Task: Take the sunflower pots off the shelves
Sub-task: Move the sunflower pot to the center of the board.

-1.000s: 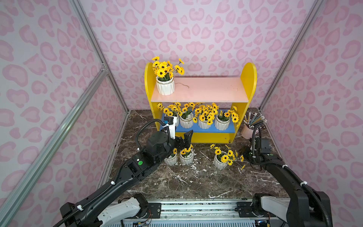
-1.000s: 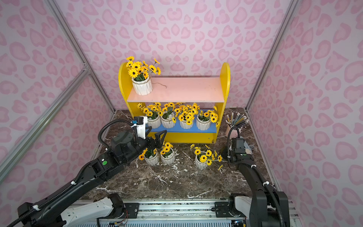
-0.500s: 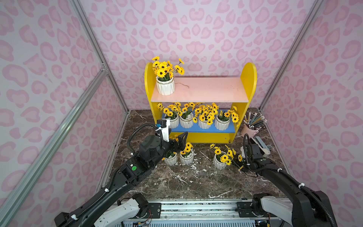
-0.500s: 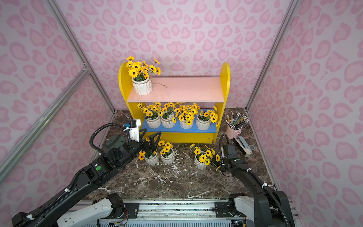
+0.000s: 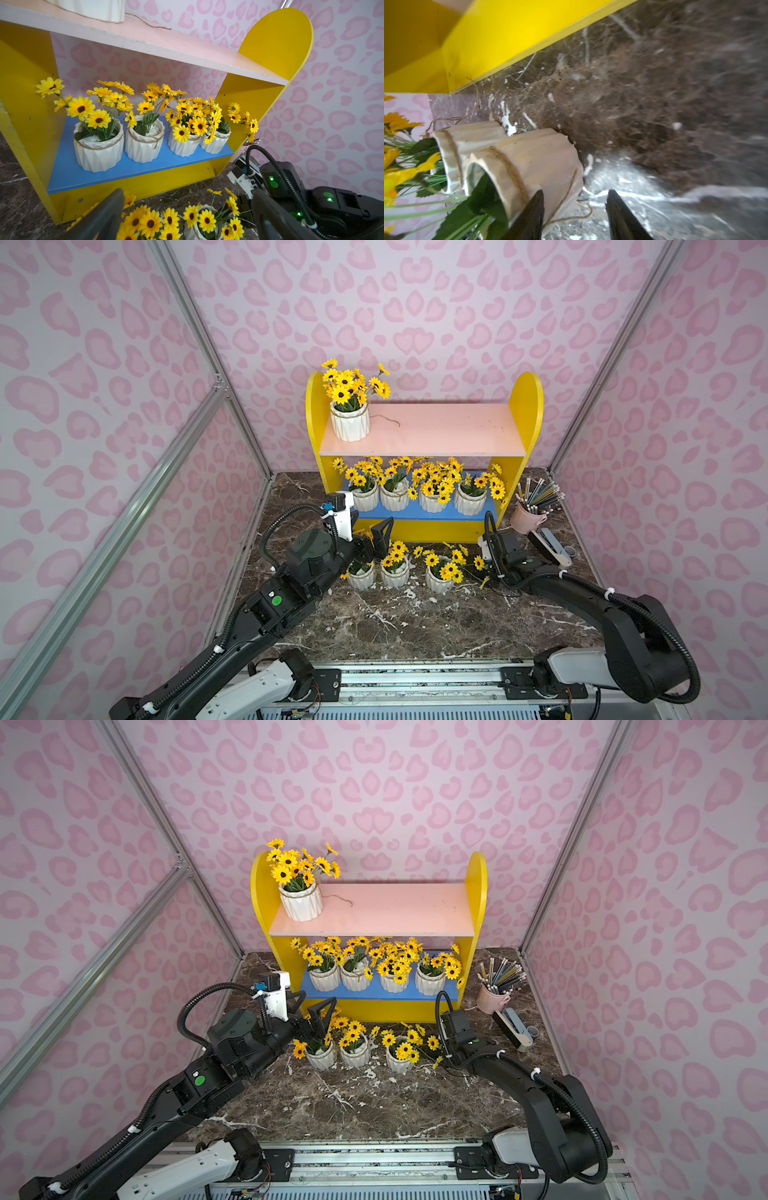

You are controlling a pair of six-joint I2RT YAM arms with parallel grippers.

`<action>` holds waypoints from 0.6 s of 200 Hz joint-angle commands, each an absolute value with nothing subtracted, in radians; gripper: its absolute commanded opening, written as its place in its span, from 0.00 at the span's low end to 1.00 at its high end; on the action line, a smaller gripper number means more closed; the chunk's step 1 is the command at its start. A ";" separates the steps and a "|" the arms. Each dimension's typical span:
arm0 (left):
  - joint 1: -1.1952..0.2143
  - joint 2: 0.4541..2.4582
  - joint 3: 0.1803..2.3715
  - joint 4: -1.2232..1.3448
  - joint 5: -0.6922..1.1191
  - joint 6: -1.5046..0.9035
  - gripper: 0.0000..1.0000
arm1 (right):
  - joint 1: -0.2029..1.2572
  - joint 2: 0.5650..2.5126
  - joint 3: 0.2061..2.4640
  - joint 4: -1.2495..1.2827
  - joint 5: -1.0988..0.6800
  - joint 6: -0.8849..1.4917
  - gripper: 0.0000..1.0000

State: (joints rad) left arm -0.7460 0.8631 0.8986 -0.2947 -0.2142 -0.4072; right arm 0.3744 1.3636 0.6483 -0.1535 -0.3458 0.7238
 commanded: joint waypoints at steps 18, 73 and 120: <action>-0.746 0.847 0.910 -0.276 -0.226 -0.400 0.98 | 0.432 1.418 0.679 0.001 -0.393 0.811 0.52; -0.745 0.826 0.929 -0.313 -0.242 -0.381 0.98 | 0.433 1.385 0.713 -0.043 -0.403 0.748 0.56; -0.744 0.812 0.971 -0.429 -0.342 -0.376 0.97 | 0.431 1.189 0.838 -0.377 -0.209 0.577 0.62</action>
State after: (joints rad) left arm -0.7460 0.8196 0.9466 -0.3588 -0.2661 -0.3874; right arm 0.4156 1.2724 0.7605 -0.1951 -0.3229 0.6903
